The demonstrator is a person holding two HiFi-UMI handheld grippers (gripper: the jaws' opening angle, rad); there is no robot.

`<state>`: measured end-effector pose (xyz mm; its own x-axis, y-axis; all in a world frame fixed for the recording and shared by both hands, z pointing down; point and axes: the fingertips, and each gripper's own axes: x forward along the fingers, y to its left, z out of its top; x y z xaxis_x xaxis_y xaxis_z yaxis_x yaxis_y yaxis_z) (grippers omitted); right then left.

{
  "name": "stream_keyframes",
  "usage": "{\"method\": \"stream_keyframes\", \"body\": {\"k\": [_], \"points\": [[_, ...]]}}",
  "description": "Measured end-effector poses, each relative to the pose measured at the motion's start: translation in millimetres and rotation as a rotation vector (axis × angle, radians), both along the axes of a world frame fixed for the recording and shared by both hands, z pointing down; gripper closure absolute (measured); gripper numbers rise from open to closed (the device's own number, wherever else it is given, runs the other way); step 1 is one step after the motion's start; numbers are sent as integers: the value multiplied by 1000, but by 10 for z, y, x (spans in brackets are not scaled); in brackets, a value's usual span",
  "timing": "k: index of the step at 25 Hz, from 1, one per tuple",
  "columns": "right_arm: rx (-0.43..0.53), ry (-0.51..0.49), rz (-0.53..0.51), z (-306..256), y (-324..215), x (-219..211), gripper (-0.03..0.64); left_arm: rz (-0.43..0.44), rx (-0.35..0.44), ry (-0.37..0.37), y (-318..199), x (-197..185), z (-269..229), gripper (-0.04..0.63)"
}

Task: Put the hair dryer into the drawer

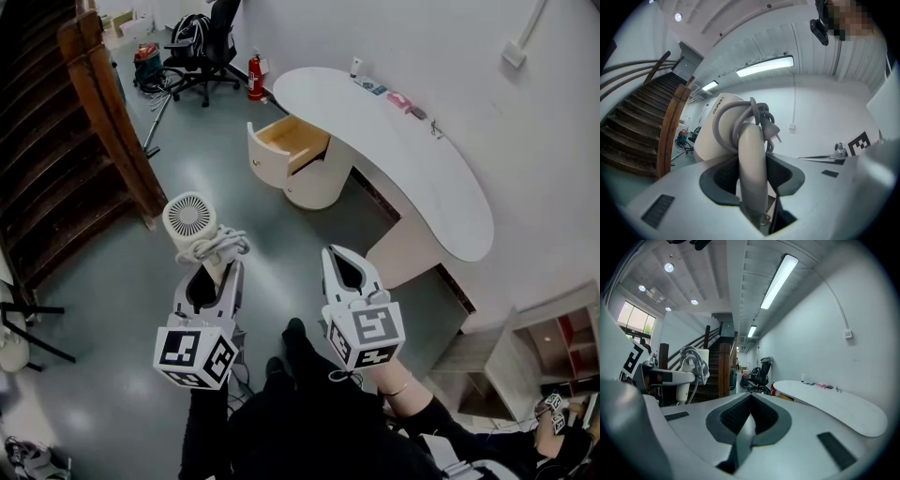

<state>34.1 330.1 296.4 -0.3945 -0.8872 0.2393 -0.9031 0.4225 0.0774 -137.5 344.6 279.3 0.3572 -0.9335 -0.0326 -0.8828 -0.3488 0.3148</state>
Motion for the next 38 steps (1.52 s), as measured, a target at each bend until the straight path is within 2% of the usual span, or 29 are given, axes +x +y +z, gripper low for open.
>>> {"method": "stream_keyframes", "body": {"k": [19,38], "points": [[-23,-4,10,67,-599,-66,615,-2,5,-31,-601,-91,-15,430],[-84,5,3,334,-1868,-108,615,-2,-66,-12,-1858,-136,256,430]]}}
